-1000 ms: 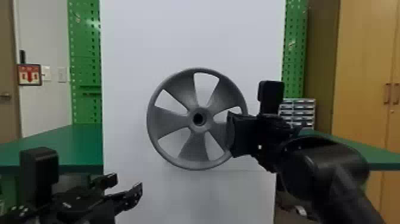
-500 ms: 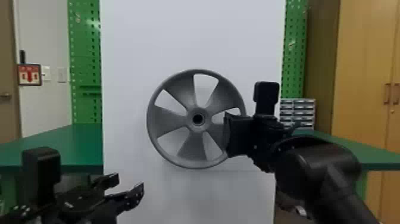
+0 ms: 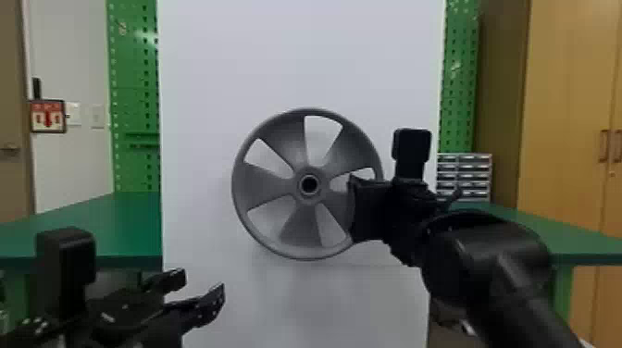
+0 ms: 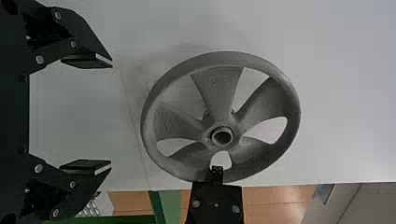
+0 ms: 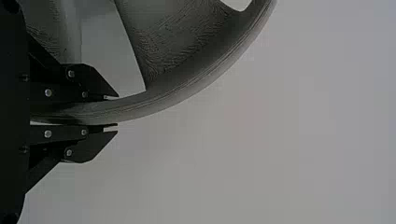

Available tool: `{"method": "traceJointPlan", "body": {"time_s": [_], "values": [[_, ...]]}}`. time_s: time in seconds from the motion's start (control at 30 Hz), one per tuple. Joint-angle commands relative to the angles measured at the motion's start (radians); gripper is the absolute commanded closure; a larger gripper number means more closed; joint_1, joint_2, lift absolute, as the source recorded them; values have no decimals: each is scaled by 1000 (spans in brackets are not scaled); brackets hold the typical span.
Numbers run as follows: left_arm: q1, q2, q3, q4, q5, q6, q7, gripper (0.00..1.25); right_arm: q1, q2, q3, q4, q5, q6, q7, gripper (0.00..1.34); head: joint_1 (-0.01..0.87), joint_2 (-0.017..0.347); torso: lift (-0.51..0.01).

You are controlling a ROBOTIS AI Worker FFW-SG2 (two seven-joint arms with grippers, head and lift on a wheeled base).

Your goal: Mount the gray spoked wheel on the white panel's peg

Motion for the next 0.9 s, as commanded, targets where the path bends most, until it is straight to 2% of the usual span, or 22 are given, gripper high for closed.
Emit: {"method": "traceJointPlan", "body": {"time_s": [0.0,0.5,0.77,0.87], "values": [[-1,1,0,0,2,0,1,483,-4,-1,-3,37,7,-18,0,1200,100,-8,-480],[2,1,0,0,2,0,2,483,1,1,-6,55,4,-39,0,1164,100,-8,-480],[4,1,1,0,2,0,2,483,11,-1,-6,55,4,-76,0,717,100,-8,-480],[4,1,1,0,2,0,2,483,13,-2,-6,55,4,-81,0,642,100,-8,-480]]}}
